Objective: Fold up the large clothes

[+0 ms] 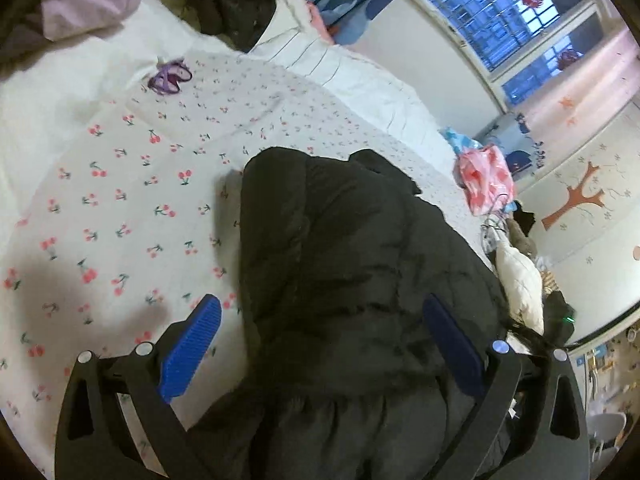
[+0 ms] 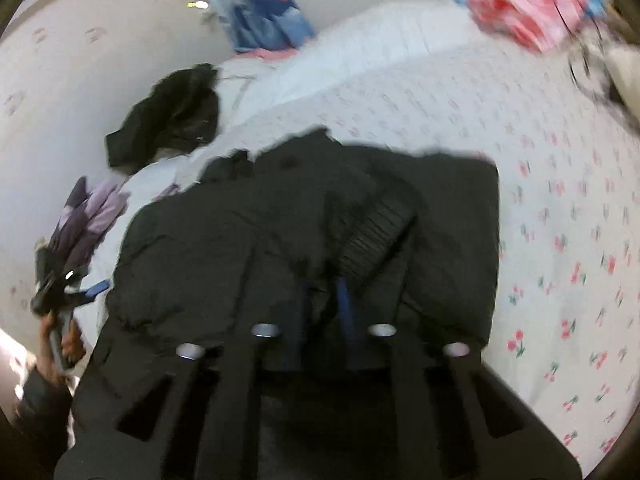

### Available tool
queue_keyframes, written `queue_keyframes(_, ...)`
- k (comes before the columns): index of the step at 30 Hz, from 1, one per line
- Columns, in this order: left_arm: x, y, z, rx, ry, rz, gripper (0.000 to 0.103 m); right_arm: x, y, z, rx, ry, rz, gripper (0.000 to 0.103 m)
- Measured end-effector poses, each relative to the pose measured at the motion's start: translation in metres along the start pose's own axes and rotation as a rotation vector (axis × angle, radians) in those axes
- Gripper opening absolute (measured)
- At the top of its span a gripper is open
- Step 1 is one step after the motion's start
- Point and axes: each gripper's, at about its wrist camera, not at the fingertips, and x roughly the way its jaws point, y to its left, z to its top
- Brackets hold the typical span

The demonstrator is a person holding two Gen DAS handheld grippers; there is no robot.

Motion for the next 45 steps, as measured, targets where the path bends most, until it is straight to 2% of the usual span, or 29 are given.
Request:
queue_keyframes(3, 0.004, -0.013, 0.003, 0.028, 0.009, -0.001, 0.097, -0.032, 0.002, 0.01, 0.026, -0.091, 0.064, 0.001)
queue_keyframes(7, 0.005, -0.042, 0.002, 0.129, 0.002, 0.015, 0.097, -0.059, 0.007, 0.026, 0.003, -0.151, 0.057, 0.001)
queue_keyframes(10, 0.006, -0.06, 0.001, 0.172, 0.01, -0.01, 0.097, -0.061, 0.0, 0.025, 0.018, -0.158, 0.032, 0.001)
queue_keyframes(12, 0.01, -0.075, -0.002, 0.229, 0.013, 0.011, 0.097, -0.047, -0.016, 0.019, 0.056, -0.118, 0.004, 0.001)
queue_keyframes(14, 0.021, -0.083, -0.005, 0.256, 0.049, 0.012, 0.097, -0.016, -0.04, 0.004, 0.092, -0.023, -0.06, 0.001)
queue_keyframes(16, 0.033, -0.085, -0.007, 0.263, 0.082, 0.038, 0.097, 0.008, -0.058, -0.01, 0.133, 0.042, -0.063, 0.001)
queue_keyframes(20, 0.053, -0.082, -0.011, 0.268, 0.158, 0.105, 0.097, -0.004, -0.055, -0.011, 0.137, -0.008, -0.038, 0.001)
queue_keyframes(22, 0.044, -0.08, -0.008, 0.257, 0.128, 0.062, 0.097, -0.024, -0.042, -0.005, 0.081, -0.052, -0.049, 0.001)
queue_keyframes(24, 0.04, -0.079, -0.004, 0.252, 0.092, 0.065, 0.097, -0.031, -0.04, -0.002, 0.063, -0.062, -0.056, 0.001)
queue_keyframes(26, 0.049, -0.07, 0.001, 0.221, 0.097, 0.1, 0.097, -0.021, -0.044, -0.006, 0.061, -0.031, -0.078, 0.001)
queue_keyframes(28, 0.061, -0.055, 0.005, 0.165, 0.132, 0.124, 0.097, 0.005, -0.049, -0.013, 0.081, 0.04, -0.087, 0.001)
queue_keyframes(30, 0.056, -0.048, 0.012, 0.142, 0.107, 0.105, 0.097, 0.016, -0.053, -0.02, 0.093, 0.088, -0.059, 0.002)
queue_keyframes(31, 0.05, -0.044, 0.016, 0.133, 0.09, 0.089, 0.097, 0.011, -0.051, -0.02, 0.085, 0.072, -0.047, 0.003)
queue_keyframes(32, 0.047, -0.041, 0.021, 0.13, 0.085, 0.08, 0.097, 0.001, -0.048, -0.018, 0.064, 0.043, -0.04, 0.005)
queue_keyframes(33, 0.044, -0.035, 0.028, 0.126, 0.082, 0.075, 0.097, -0.006, -0.047, -0.015, 0.055, 0.026, -0.048, 0.017)
queue_keyframes(34, 0.043, -0.028, 0.035, 0.119, 0.083, 0.07, 0.097, -0.012, -0.048, -0.011, 0.049, 0.013, -0.064, 0.05)
queue_keyframes(35, 0.044, -0.021, 0.041, 0.108, 0.089, 0.064, 0.097, -0.018, -0.051, -0.006, 0.042, -0.009, -0.09, 0.065)
queue_keyframes(36, 0.046, -0.016, 0.046, 0.097, 0.094, 0.055, 0.097, -0.022, -0.052, -0.001, 0.031, -0.032, -0.103, 0.073)
queue_keyframes(39, 0.069, -0.005, 0.06, 0.065, 0.147, 0.03, 0.097, -0.019, -0.062, 0.017, 0.027, -0.017, -0.13, 0.074)
queue_keyframes(41, 0.087, -0.001, 0.063, 0.066, 0.181, 0.023, 0.097, -0.008, -0.069, 0.029, 0.038, 0.002, -0.123, 0.079)
queue_keyframes(43, 0.109, 0.001, 0.064, 0.07, 0.222, 0.041, 0.097, 0.012, -0.078, 0.037, 0.057, 0.055, -0.117, 0.08)
queue_keyframes(45, 0.123, 0.005, 0.062, 0.039, 0.253, 0.016, 0.097, 0.038, -0.085, 0.041, 0.08, 0.123, -0.067, 0.081)
